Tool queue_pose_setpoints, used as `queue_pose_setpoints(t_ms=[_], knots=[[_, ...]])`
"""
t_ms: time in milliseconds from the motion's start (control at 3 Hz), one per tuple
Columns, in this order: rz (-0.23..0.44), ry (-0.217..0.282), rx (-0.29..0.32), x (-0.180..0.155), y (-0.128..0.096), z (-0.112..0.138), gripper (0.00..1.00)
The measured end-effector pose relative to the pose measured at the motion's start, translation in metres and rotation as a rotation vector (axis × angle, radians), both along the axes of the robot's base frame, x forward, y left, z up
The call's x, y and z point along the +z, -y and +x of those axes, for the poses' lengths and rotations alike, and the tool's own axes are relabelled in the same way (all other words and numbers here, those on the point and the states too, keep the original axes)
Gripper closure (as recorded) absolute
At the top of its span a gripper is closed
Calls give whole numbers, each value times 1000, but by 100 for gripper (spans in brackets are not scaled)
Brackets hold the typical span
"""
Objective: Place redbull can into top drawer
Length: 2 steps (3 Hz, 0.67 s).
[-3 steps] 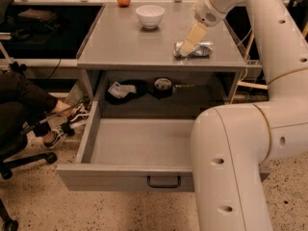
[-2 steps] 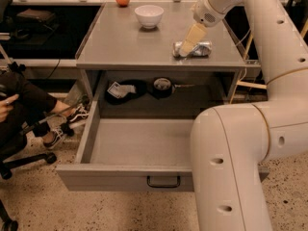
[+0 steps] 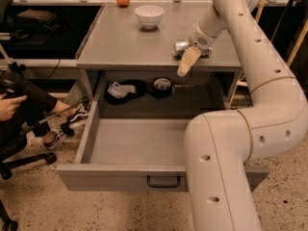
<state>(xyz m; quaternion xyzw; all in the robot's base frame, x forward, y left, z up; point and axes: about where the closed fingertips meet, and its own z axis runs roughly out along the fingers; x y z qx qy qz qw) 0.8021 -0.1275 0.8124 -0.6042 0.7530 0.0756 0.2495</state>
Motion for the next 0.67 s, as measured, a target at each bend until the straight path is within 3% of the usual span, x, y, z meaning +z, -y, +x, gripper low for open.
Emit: queue_pose_setpoints(t_ms=[333,667], knots=[[-2,-11,-1,-1,0,-2,0],[-2,-11,-1,-1,0,-2,18]])
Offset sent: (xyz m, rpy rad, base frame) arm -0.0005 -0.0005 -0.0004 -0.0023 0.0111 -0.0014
